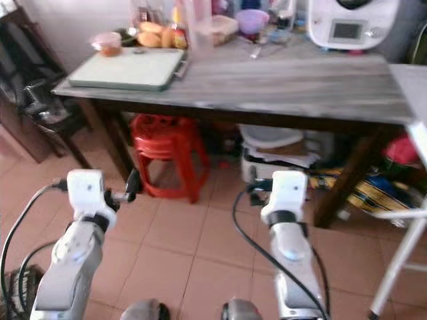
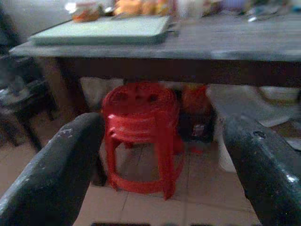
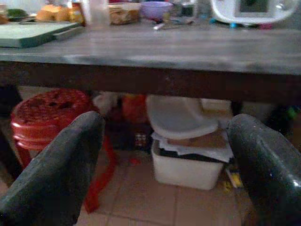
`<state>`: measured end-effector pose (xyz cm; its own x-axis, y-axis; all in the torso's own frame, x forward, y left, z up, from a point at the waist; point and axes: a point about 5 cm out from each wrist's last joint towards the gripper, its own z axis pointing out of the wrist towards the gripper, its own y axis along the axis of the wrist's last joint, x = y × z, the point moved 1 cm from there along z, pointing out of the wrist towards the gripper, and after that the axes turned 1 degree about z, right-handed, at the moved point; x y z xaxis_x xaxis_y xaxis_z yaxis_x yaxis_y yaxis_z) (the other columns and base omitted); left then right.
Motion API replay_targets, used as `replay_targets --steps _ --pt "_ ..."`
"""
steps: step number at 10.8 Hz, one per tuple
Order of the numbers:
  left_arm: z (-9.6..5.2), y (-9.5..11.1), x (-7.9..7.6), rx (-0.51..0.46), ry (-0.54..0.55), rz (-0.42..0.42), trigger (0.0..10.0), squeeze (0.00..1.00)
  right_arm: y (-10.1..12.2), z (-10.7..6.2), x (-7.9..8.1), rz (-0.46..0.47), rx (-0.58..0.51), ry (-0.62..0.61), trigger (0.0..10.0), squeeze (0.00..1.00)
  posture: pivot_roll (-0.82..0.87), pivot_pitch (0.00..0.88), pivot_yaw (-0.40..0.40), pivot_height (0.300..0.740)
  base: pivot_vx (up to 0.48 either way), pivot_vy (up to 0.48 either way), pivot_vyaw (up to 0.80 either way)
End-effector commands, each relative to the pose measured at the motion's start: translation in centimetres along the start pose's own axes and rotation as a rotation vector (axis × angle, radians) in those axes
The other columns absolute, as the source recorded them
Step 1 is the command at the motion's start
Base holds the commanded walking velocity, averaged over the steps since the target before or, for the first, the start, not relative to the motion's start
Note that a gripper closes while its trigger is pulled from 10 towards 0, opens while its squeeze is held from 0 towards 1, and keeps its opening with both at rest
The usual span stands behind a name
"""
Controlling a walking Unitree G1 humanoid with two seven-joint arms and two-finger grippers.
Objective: Setting the table
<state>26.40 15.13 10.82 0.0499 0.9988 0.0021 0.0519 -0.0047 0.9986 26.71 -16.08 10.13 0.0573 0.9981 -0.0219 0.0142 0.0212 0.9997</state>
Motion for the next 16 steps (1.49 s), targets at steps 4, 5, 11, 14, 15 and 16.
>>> replay_targets --steps 4,5,11,14,15,16 --pt "-0.2 0.6 -0.1 -0.008 -0.006 0.004 10.0 0.00 0.3 -0.4 -1.2 -0.037 -0.005 -0.027 10.0 0.00 -0.04 0.108 0.038 0.740 0.000 -0.313 0.00" --pt "-0.3 0.5 0.0 -0.003 -0.005 0.005 10.0 0.00 0.4 -0.4 -1.3 -0.035 -0.007 -0.028 10.0 0.00 -0.04 0.115 0.034 0.740 0.000 -0.334 0.00" --pt "-0.8 0.7 1.2 -0.117 0.139 -0.044 10.0 0.00 3.0 -0.5 -1.9 -0.096 -0.120 -0.055 10.0 0.00 -0.05 0.071 0.027 0.740 0.000 -0.110 0.00" --pt "0.1 -0.1 -0.1 -0.083 0.063 -0.071 10.0 0.00 2.9 -0.5 -1.2 -0.095 -0.118 -0.036 10.0 0.00 -0.04 0.027 -0.010 0.740 0.000 0.000 0.00" --pt "0.2 -0.3 -0.1 -0.072 0.060 -0.074 10.0 0.00 2.9 -0.4 -1.1 -0.102 -0.121 -0.033 10.0 0.00 -0.04 0.029 -0.011 0.740 0.000 0.000 0.00" --pt "0.0 -0.6 -0.2 -0.066 0.054 -0.053 10.0 0.00 3.1 -0.5 -1.4 -0.145 -0.138 -0.038 10.0 0.00 -0.05 0.048 -0.019 0.740 0.000 0.000 0.00"
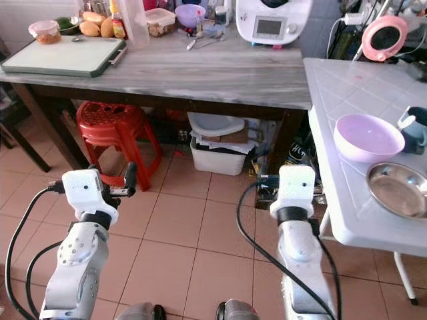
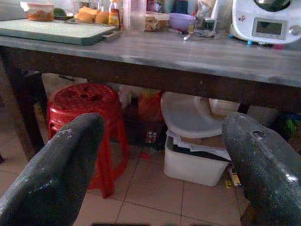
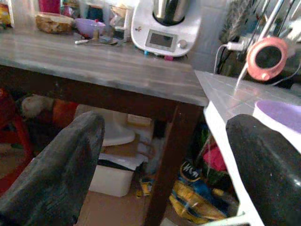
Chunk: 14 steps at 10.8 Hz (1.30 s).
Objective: Setting the table
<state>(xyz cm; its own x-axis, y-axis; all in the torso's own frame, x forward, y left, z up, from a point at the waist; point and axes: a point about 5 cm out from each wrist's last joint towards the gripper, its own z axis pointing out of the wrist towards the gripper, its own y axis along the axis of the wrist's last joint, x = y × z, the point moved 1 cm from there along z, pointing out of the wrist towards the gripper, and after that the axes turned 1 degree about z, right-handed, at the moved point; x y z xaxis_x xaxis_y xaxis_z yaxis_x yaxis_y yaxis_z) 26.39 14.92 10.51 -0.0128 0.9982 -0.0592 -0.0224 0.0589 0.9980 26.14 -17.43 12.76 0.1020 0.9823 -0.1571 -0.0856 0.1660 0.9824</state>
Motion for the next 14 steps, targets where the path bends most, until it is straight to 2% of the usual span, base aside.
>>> replay_targets --steps 1,3,4,6,8,11,14 --pt "-0.2 -0.5 0.0 0.013 -0.013 0.028 10.0 0.00 0.8 0.0 -0.3 0.000 -0.031 0.002 10.0 0.00 -0.05 0.059 -0.028 0.740 0.000 0.000 0.00" --pt "-0.7 -1.4 -0.1 0.053 -0.010 0.015 10.0 0.00 2.1 -0.2 -0.2 0.008 -0.076 0.050 10.0 0.00 -0.06 0.075 -0.026 0.740 0.000 0.000 0.00" --pt "-0.8 -0.7 -0.1 0.046 -0.017 0.015 10.0 0.00 2.5 -0.3 0.3 0.026 -0.079 0.058 10.0 0.00 -0.05 0.122 -0.012 0.740 0.000 0.000 0.00" --pt "-1.0 0.0 0.2 0.045 -0.021 0.009 10.0 0.00 1.6 -0.8 0.5 0.054 -0.036 0.051 10.0 0.00 -0.04 0.150 0.005 0.740 0.000 0.000 0.00" --pt "-1.1 0.1 -0.2 0.041 -0.048 0.004 10.0 0.00 1.3 -1.1 0.4 0.059 -0.019 0.050 10.0 0.00 -0.05 0.146 0.007 0.740 0.000 0.000 -0.52" --pt "-0.3 1.0 -0.4 0.020 -0.042 -0.002 10.0 0.00 1.6 -0.3 0.3 0.058 -0.033 0.063 10.0 0.00 -0.05 0.134 0.006 0.740 0.000 -0.343 0.00" --pt "-0.6 0.9 0.0 0.028 -0.040 0.005 10.0 0.00 1.3 -0.4 0.7 0.059 -0.026 0.070 10.0 0.00 -0.04 0.135 0.016 0.740 0.000 -0.365 0.00"
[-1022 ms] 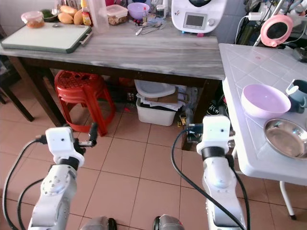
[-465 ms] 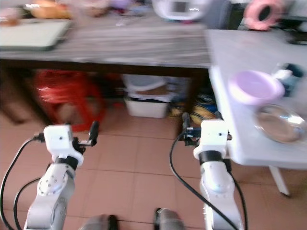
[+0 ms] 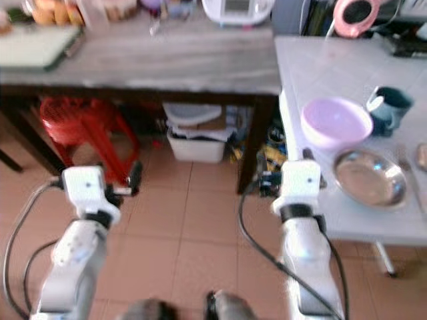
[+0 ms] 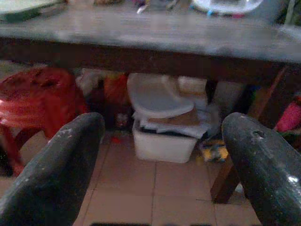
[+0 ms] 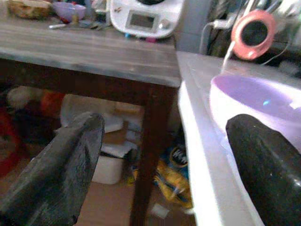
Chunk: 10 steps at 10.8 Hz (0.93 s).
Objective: Setting the table
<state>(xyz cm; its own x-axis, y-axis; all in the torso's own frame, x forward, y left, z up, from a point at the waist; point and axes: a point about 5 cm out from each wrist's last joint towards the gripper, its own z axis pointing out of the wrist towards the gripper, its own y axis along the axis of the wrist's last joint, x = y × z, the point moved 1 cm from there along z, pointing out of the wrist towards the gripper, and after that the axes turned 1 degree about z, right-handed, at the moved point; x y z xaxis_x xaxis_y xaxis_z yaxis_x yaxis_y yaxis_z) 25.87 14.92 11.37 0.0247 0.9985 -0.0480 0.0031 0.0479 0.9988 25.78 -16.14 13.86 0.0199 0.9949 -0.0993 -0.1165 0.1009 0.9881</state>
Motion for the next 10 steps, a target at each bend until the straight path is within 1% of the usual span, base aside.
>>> replay_targets --steps 1,3,6,9,10 --pt "-0.1 0.0 0.0 0.005 -0.005 -0.004 10.0 0.00 0.0 0.0 -0.1 -0.004 0.002 -0.005 10.0 0.00 -0.04 0.136 0.021 0.740 0.000 -0.364 0.00" --pt "0.0 0.1 0.1 0.007 -0.007 0.000 10.0 0.00 0.0 0.1 -0.2 0.000 0.000 -0.009 10.0 0.00 -0.04 0.134 0.023 0.740 0.000 -0.366 0.00" --pt "0.4 0.4 0.5 -0.010 0.012 0.000 10.0 0.00 0.3 0.7 -0.2 -0.019 -0.025 0.002 10.0 0.00 -0.03 0.123 0.016 0.740 0.000 0.000 -0.74" --pt "0.3 0.4 0.4 -0.012 0.020 -0.011 10.0 0.00 0.6 1.3 -0.2 -0.021 -0.037 0.014 10.0 0.00 -0.03 0.113 0.004 0.740 0.000 0.000 -0.80" --pt "0.1 0.3 0.6 -0.007 0.024 -0.018 10.0 0.00 0.5 1.5 -0.1 -0.015 -0.036 0.015 10.0 0.00 -0.04 0.136 0.008 0.740 0.000 0.000 0.00"
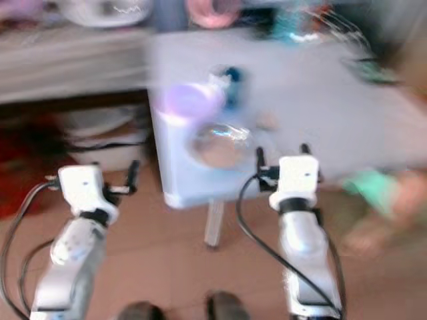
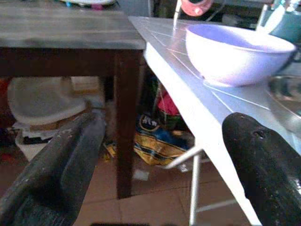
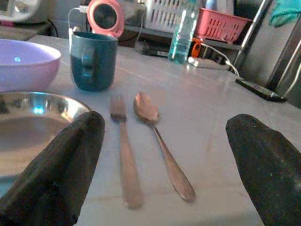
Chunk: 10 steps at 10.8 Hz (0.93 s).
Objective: Setting the table
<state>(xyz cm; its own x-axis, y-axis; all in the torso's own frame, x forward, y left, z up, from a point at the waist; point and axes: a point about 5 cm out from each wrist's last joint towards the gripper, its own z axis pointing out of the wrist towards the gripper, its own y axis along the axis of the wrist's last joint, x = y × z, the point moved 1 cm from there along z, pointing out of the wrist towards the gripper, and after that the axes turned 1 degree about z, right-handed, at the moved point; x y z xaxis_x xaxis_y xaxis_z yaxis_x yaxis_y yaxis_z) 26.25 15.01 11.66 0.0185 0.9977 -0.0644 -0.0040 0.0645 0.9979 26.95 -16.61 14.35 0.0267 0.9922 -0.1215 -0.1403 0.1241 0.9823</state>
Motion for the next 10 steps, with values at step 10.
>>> replay_targets --steps 10 --pt "-0.8 -0.3 0.7 0.040 -0.027 0.103 10.0 0.00 -1.5 0.7 0.6 0.054 0.045 0.006 10.0 0.00 -0.01 0.157 0.018 0.740 0.000 0.000 0.28"
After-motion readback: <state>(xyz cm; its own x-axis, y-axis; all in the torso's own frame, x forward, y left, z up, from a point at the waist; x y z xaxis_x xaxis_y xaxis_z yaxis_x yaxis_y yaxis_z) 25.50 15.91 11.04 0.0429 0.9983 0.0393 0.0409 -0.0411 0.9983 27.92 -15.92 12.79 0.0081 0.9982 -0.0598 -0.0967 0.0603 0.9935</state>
